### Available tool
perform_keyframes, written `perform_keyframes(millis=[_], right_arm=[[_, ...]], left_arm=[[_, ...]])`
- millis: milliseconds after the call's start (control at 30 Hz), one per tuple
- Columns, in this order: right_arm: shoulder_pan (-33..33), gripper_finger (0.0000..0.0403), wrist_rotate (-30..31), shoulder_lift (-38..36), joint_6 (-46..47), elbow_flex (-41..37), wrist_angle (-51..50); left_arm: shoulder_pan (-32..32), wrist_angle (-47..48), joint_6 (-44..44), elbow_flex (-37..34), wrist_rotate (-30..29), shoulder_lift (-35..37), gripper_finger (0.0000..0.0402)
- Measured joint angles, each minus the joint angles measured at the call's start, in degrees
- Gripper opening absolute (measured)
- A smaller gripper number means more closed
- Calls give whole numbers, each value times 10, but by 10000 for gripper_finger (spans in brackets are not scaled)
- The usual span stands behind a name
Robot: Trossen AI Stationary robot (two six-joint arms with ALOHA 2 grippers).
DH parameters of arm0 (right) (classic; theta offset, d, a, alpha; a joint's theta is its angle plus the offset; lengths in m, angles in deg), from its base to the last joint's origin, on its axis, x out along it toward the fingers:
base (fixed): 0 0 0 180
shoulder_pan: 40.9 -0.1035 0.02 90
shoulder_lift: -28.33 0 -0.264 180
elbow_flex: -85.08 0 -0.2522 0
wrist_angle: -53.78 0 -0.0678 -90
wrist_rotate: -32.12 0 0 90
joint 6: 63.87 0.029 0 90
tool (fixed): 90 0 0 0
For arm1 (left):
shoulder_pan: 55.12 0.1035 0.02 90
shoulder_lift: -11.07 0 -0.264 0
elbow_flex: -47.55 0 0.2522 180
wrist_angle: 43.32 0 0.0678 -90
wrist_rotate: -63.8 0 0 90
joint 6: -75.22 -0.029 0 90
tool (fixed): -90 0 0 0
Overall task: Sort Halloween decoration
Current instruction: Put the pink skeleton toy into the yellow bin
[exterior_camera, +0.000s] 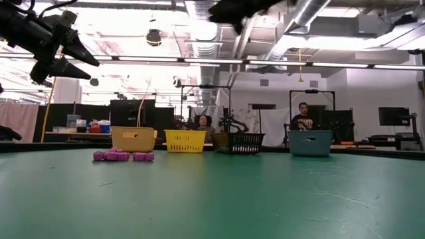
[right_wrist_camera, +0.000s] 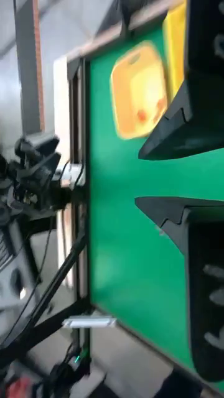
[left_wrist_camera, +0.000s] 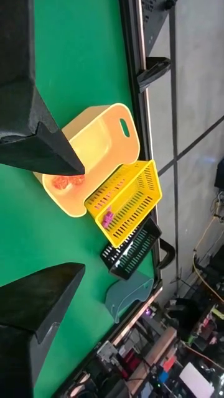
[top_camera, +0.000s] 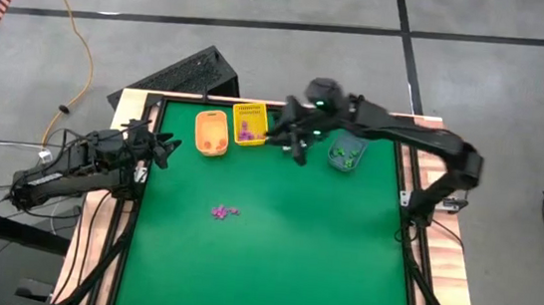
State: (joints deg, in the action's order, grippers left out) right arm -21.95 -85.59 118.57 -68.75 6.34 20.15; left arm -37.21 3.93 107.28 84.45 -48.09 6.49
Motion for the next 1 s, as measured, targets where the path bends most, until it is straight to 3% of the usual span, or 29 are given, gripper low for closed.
perform_keyframes(millis=[267,367,500,667,1000], right_arm=[[-68,102,160,-125,1,-60,-159],[-114,102,216,-148,46,-127,-144],[-178,102,292,-155,93,-217,-37],[-234,102,355,-109,110,-297,120],[-268,102,355,102,179,-310,366]], left_arm=[[0,0,2,0,0,0,231],[0,0,2,0,0,0,231],[0,0,2,0,0,0,231],[0,0,2,0,1,0,231],[0,3,-2,0,1,0,231]])
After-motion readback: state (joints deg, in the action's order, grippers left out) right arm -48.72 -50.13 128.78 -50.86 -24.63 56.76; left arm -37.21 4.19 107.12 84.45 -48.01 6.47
